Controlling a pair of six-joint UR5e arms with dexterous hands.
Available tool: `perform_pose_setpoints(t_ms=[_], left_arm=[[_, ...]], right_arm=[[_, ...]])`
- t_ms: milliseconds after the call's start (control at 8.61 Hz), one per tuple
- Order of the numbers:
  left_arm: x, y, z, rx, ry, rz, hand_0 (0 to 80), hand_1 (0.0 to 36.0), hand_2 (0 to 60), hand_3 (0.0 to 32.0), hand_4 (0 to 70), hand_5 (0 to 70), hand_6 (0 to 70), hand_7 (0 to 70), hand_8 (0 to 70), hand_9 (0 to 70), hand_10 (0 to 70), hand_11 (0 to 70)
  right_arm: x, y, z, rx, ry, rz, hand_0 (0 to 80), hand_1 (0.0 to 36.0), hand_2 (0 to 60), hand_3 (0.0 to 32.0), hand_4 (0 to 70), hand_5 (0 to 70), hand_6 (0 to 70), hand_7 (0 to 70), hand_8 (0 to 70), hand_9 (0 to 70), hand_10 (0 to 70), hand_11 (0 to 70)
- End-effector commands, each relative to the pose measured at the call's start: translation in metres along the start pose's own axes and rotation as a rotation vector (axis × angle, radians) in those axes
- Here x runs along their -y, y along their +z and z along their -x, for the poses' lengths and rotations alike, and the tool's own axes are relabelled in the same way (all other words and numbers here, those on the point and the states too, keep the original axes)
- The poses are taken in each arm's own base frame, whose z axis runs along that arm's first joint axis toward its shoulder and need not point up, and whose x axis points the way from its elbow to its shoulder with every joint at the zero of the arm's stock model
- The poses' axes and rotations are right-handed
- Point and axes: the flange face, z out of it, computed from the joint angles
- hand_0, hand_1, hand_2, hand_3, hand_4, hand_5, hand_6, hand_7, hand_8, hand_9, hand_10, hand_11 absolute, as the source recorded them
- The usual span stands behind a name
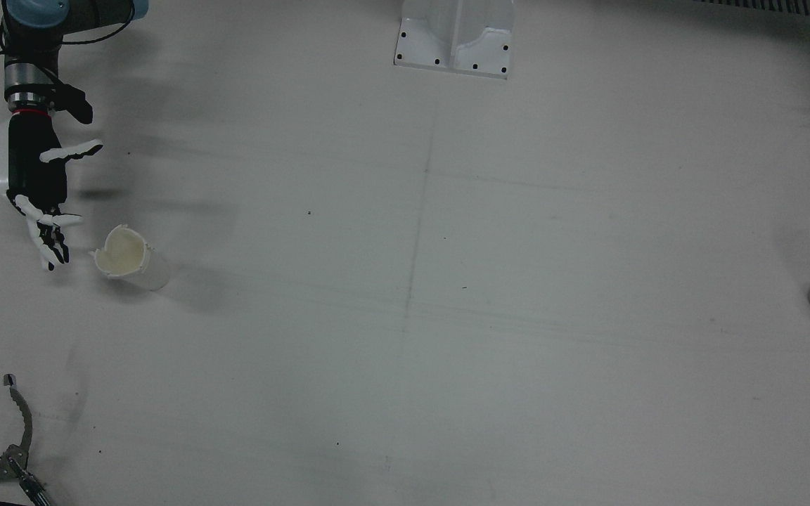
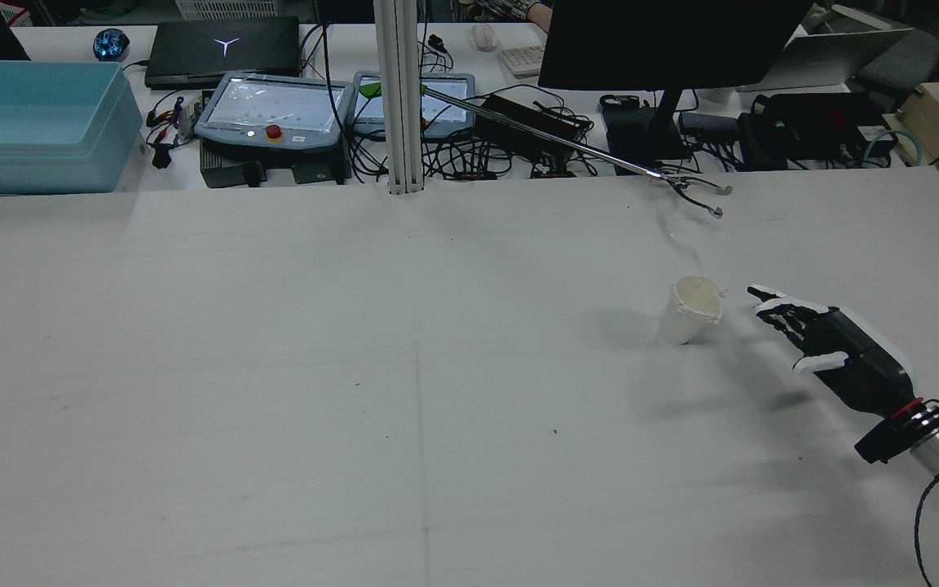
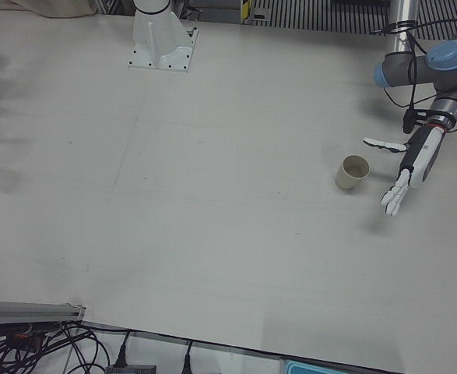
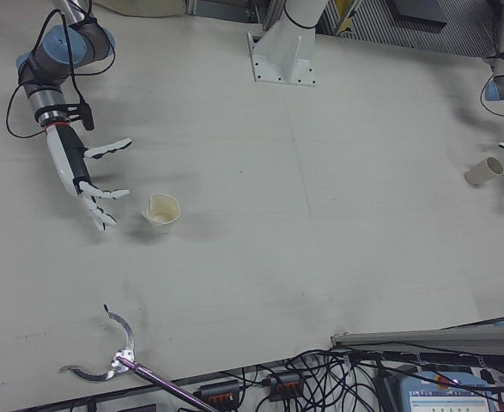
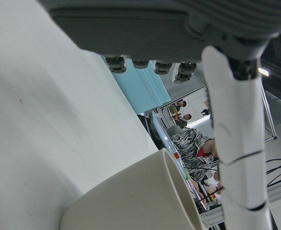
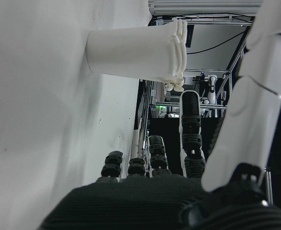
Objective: Pour water
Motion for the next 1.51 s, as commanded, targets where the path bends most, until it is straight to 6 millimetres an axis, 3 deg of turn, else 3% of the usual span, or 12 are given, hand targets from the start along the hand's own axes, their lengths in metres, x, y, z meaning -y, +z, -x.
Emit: perform_pose_setpoints(t_ms=[0,1045,1394], left_arm=[[-0.007,0.007,0.016,0.041,0.070,0.031,60.7,21.4,0.0,0.0,5.9,9.0,0.0,4.9,0.0,0.0,2.6,6.5],[-0.017,0.018,0.032,0.080,0.109,0.061,61.7,21.9,0.0,0.0,10.3,11.6,1.1,6.7,0.0,0.0,2.8,6.9],[-0.027,0.055,0.033,0.082,0.100,0.072,62.3,22.1,0.0,0.0,13.0,13.9,2.5,7.8,0.0,0.1,2.8,6.8]], right_arm=[[0.001,0.000,0.001,0.001,-0.001,-0.001,55.5,13.9,0.0,0.0,27.8,25.8,11.9,17.0,5.5,4.8,6.3,10.6],[-0.001,0.000,-0.002,-0.003,0.001,0.002,55.9,14.2,0.0,0.0,25.8,25.3,10.1,16.5,5.3,5.0,6.6,11.1],[0.001,-0.002,0.000,-0.003,0.000,-0.002,55.8,14.1,0.0,0.0,25.7,25.0,9.9,16.2,5.2,4.8,6.6,11.1]])
